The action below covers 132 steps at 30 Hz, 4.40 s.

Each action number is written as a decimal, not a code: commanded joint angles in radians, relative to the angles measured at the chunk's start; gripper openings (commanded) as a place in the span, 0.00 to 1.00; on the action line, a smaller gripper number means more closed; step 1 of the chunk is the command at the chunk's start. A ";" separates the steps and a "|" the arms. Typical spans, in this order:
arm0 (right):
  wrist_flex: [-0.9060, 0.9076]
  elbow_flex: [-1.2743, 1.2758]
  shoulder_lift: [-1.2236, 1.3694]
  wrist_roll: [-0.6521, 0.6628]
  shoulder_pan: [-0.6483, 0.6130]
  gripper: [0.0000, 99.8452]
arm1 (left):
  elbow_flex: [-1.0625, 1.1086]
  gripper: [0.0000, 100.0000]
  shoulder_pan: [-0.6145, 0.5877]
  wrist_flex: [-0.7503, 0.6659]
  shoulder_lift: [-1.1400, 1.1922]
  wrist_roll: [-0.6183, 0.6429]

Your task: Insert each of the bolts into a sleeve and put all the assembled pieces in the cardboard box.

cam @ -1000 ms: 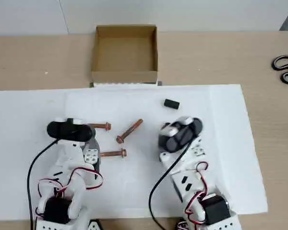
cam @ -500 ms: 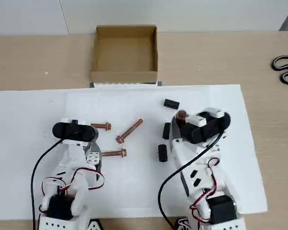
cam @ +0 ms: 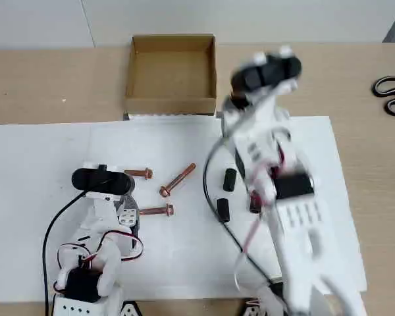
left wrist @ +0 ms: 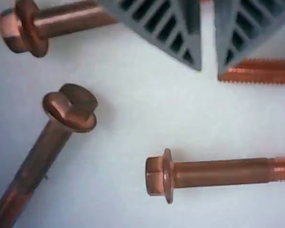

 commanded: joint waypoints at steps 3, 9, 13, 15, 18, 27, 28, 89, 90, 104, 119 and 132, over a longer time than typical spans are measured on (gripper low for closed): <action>-0.039 -0.485 0.392 -0.011 -0.010 0.00 | -0.001 0.01 -0.006 -0.003 -0.011 -0.005; -0.039 -0.931 0.796 -0.008 -0.015 0.00 | -0.001 0.01 -0.006 -0.003 -0.011 -0.005; -0.038 -1.197 1.029 -0.005 -0.022 0.00 | -0.001 0.01 -0.006 -0.003 -0.011 -0.003; -0.035 -1.304 1.130 -0.005 -0.024 0.00 | -0.001 0.01 -0.006 -0.002 -0.011 0.000; -0.030 -1.424 1.264 0.029 -0.028 0.00 | -0.001 0.01 -0.008 -0.002 -0.011 0.000; 0.076 -1.521 1.432 0.138 -0.071 0.00 | -0.001 0.01 -0.034 -0.002 -0.011 0.003; 0.090 -1.521 1.435 0.138 -0.073 0.01 | -0.001 0.01 -0.034 -0.002 -0.011 0.003; 1.164 -1.378 1.164 0.827 0.062 0.13 | -0.001 0.01 -0.040 -0.002 -0.011 0.003; 1.164 -1.378 1.167 0.835 0.064 0.13 | -0.001 0.01 -0.040 -0.002 -0.011 0.003; 1.162 -1.378 1.241 0.873 0.064 0.13 | -0.001 0.01 -0.040 0.000 -0.011 0.003; 1.148 -1.381 1.311 0.941 0.064 0.19 | -0.001 0.01 -0.072 0.000 -0.011 0.003; 1.064 -1.382 1.412 0.976 0.062 0.19 | -0.001 0.01 -0.075 0.000 -0.011 0.003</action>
